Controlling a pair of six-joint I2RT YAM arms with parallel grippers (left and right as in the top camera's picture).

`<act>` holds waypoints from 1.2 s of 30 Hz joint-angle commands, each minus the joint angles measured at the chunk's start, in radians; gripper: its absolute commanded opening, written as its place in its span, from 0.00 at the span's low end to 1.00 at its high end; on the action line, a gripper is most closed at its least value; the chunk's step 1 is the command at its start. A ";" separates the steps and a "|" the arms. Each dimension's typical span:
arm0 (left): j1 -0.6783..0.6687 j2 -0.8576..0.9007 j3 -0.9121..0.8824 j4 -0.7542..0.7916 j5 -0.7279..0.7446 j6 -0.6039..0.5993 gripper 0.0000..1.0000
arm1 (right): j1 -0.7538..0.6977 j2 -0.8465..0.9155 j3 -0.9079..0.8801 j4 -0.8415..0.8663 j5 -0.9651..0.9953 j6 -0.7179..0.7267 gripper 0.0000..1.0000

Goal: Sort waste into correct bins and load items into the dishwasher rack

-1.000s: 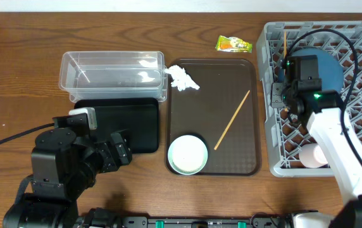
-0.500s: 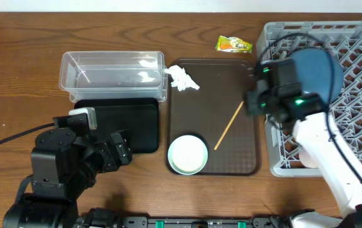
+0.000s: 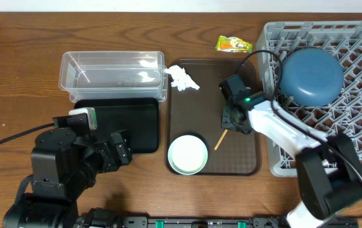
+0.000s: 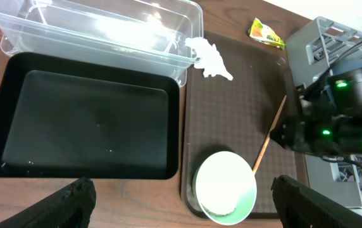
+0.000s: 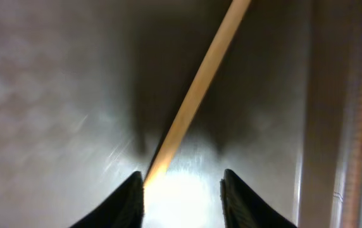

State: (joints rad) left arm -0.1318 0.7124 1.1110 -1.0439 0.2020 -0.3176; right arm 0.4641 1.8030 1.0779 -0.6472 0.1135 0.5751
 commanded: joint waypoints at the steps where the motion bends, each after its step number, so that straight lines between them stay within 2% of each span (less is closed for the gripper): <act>1: 0.002 0.000 0.008 0.000 -0.012 0.002 0.91 | 0.008 0.045 -0.004 0.025 0.029 0.060 0.31; 4: 0.002 0.000 0.008 0.000 -0.012 0.002 0.91 | 0.006 0.046 -0.003 0.030 0.031 0.060 0.09; 6: 0.002 0.000 0.008 0.000 -0.012 0.002 0.91 | 0.003 0.026 0.000 0.027 0.041 0.058 0.01; 9: 0.002 0.000 0.008 0.000 -0.012 0.002 0.91 | -0.012 -0.039 0.007 0.027 0.040 0.003 0.01; 14: 0.002 0.000 0.008 0.000 -0.012 0.002 0.91 | -0.052 -0.235 0.026 0.053 0.048 -0.303 0.01; 20: 0.002 0.000 0.008 0.000 -0.012 0.002 0.91 | -0.171 -0.439 0.026 0.083 0.156 -0.503 0.01; 26: 0.002 0.000 0.008 0.000 -0.012 0.002 0.91 | -0.365 -0.428 0.024 0.134 0.087 -0.645 0.01; 32: 0.002 0.000 0.008 0.000 -0.012 0.002 0.91 | -0.427 -0.336 0.024 0.134 -0.037 -0.652 0.01; 33: 0.002 0.000 0.008 0.000 -0.012 0.002 0.91 | -0.422 -0.328 0.024 0.132 -0.038 -0.652 0.07; 35: 0.002 0.000 0.008 0.000 -0.012 0.002 0.91 | -0.407 -0.328 0.025 0.128 -0.039 -0.652 0.34; 36: 0.002 0.000 0.008 0.000 -0.012 0.002 0.91 | -0.400 -0.336 0.026 0.128 -0.041 -0.652 0.41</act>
State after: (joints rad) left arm -0.1318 0.7124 1.1110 -1.0439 0.2024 -0.3176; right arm 0.0452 1.4803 1.0992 -0.5205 0.1101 -0.0521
